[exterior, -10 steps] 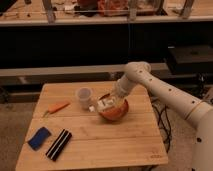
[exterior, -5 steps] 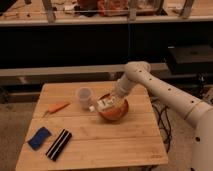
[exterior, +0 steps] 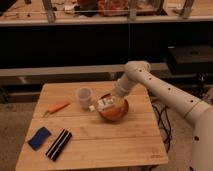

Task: Place the bottle in the ceramic bowl

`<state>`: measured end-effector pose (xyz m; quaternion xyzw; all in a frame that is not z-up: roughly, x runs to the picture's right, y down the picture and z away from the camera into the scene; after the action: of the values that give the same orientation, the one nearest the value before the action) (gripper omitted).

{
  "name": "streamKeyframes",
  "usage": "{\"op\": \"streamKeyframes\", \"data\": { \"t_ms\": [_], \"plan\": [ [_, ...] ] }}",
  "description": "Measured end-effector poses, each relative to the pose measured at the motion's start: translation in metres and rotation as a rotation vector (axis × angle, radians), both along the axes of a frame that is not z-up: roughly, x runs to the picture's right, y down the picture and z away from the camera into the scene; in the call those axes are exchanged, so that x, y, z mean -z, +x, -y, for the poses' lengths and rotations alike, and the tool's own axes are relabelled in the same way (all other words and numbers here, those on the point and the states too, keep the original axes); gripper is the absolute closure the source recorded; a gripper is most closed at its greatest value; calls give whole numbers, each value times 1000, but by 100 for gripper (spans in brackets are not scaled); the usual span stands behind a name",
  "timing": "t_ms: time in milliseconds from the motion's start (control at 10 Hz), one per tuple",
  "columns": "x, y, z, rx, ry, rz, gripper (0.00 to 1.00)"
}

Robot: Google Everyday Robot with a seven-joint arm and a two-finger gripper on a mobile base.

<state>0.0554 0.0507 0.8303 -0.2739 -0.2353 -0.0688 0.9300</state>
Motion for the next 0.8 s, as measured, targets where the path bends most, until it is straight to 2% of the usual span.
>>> {"op": "streamKeyframes", "data": {
  "t_ms": [800],
  "plan": [
    [-4, 2, 2, -8, -13, -8, 91]
  ]
}}
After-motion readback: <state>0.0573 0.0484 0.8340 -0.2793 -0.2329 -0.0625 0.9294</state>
